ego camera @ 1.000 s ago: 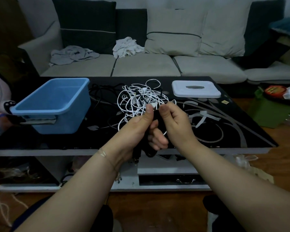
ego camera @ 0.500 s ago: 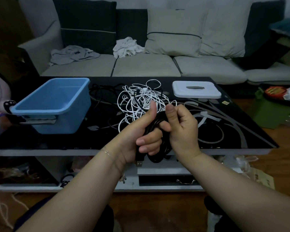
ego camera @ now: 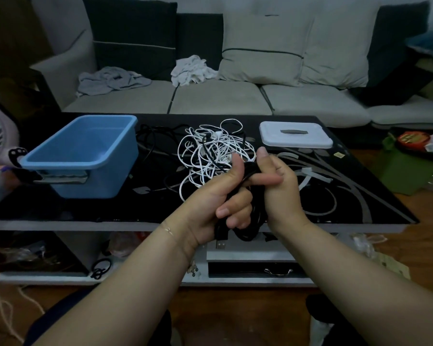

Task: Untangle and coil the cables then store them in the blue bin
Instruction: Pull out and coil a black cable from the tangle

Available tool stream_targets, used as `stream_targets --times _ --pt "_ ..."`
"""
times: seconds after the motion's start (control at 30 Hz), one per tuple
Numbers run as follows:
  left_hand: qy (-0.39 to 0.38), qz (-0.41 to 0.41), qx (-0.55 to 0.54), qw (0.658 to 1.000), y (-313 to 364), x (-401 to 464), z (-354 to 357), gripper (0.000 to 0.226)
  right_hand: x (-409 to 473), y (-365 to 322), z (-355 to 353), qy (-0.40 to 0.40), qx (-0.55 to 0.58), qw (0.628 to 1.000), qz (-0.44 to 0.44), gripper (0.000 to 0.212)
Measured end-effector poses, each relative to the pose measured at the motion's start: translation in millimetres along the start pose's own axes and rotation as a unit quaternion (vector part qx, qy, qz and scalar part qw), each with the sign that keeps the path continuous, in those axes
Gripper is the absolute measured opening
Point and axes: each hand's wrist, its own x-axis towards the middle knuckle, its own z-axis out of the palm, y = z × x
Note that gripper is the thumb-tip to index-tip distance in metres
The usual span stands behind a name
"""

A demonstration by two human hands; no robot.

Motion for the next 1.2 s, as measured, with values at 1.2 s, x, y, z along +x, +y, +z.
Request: stream_targets --times 1.2 --pt "0.287 0.080 0.619 0.727 3 10 -47 0.085 -20 2 -6 -0.237 -0.565 0.734 -0.293 0.043"
